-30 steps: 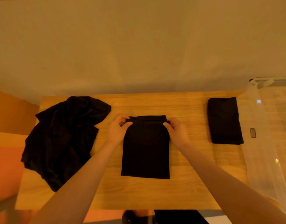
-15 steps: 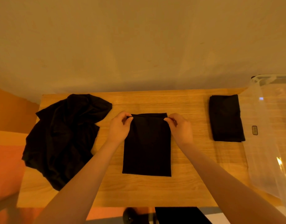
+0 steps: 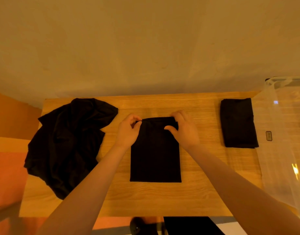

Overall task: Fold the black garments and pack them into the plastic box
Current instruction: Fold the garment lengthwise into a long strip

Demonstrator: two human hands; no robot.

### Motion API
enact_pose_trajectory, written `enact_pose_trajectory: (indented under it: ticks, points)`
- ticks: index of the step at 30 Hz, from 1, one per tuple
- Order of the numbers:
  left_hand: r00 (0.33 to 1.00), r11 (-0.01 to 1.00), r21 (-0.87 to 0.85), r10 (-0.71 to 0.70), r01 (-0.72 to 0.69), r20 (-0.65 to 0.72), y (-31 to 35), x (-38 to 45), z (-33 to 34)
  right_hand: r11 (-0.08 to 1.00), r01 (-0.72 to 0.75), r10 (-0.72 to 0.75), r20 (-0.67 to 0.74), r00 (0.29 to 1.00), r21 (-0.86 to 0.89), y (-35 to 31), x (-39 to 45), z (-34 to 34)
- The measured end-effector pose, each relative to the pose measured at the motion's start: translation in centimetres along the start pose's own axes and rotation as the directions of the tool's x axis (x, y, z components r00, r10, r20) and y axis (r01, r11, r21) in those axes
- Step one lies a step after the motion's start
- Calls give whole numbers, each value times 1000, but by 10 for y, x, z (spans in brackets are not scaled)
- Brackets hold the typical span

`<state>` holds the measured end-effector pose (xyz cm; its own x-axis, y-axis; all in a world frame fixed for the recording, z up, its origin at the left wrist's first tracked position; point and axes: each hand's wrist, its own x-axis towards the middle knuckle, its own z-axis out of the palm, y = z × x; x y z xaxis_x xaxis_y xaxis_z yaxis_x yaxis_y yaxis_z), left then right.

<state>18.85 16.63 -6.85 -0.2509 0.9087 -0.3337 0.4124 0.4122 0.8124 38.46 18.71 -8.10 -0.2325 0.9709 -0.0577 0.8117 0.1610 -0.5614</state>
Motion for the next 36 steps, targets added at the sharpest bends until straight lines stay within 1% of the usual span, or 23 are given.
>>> enact_pose_trajectory:
  ticks: [2,4,6,8,10,13,15,17,18,20,23,25,28,32,34,36]
  points:
    - [998,999,-37,18,-16,63,5,-4,-2,993,120,-117,177,977,-6,-11,6,-2]
    - [990,997,-77,41,-31,135,11,-7,-5,984,168,-175,341,924,52,-26,15,-5]
    - [980,992,-125,49,-25,191,18,-8,-10,986,108,-157,475,866,129,-39,25,-8]
    - [976,985,-172,38,-1,214,22,-8,-17,985,25,-119,577,808,169,-47,34,-12]
    - [977,978,-208,16,30,213,22,-6,-23,972,-45,-114,633,766,230,-48,40,-16]
    - [986,961,-262,-48,90,160,13,-3,-29,926,-220,-62,698,713,307,-41,43,-27]
    - [989,947,-290,-115,138,95,6,-1,-30,919,-254,-30,698,716,300,-31,43,-34]
    - [984,935,-308,-169,176,50,-1,1,-28,934,-238,-8,680,733,267,-20,42,-40]
    - [983,932,-313,-183,184,34,-4,2,-26,940,-232,7,665,747,251,-15,41,-41]
    - [981,931,-315,-195,184,-2,-7,4,-21,927,-268,52,615,787,264,-7,41,-41]
    - [985,961,-234,-164,147,-52,-8,7,-14,887,-322,97,548,831,330,-4,36,-36]
    - [987,977,-172,-143,129,-72,-9,9,-9,878,-311,97,501,860,364,-2,33,-29]
    - [983,981,-149,-145,128,-115,-15,13,-2,909,-276,123,430,894,314,0,33,-20]
    - [972,991,-82,-117,102,-205,-19,17,4,931,-290,198,356,913,224,2,35,-9]
    - [969,997,-41,-72,64,-237,-17,15,6,926,-306,220,343,913,221,1,35,-5]
    - [967,999,43,15,-4,-254,-16,11,7,921,-315,228,335,914,230,1,34,-4]
